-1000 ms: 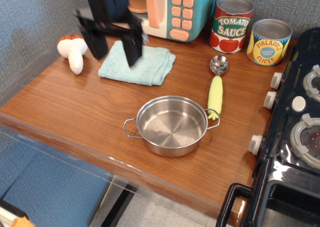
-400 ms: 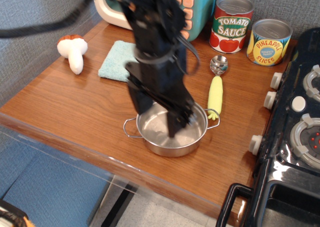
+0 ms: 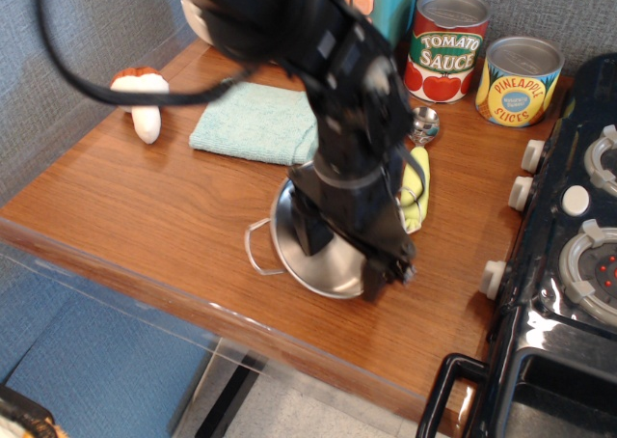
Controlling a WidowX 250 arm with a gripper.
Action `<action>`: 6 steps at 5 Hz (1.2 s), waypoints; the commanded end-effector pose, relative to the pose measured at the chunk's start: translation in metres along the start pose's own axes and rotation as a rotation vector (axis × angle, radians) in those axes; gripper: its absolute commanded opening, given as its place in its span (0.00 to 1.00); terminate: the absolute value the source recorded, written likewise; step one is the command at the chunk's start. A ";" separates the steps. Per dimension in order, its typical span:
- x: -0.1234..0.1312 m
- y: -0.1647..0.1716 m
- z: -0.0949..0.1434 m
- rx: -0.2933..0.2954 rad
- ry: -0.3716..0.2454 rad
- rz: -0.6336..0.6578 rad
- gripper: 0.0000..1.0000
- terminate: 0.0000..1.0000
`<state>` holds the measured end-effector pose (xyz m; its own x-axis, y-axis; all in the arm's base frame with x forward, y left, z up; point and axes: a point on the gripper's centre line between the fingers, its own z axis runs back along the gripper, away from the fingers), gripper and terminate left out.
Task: Hold the tiffin box which is near the spatula and place it on above the blue cloth.
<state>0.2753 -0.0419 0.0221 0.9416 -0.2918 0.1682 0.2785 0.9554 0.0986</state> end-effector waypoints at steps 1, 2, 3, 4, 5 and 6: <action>-0.003 -0.004 0.004 0.018 -0.058 -0.032 1.00 0.00; -0.003 -0.005 0.007 -0.002 -0.068 -0.043 0.00 0.00; -0.004 -0.002 0.007 0.004 -0.053 -0.029 0.00 0.00; -0.002 0.005 0.009 0.003 -0.052 -0.006 0.00 0.00; -0.002 0.009 0.012 -0.008 -0.045 0.004 0.00 0.00; 0.005 0.023 0.031 -0.024 -0.061 0.033 0.00 0.00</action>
<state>0.2823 -0.0330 0.0436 0.9512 -0.2551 0.1738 0.2497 0.9669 0.0527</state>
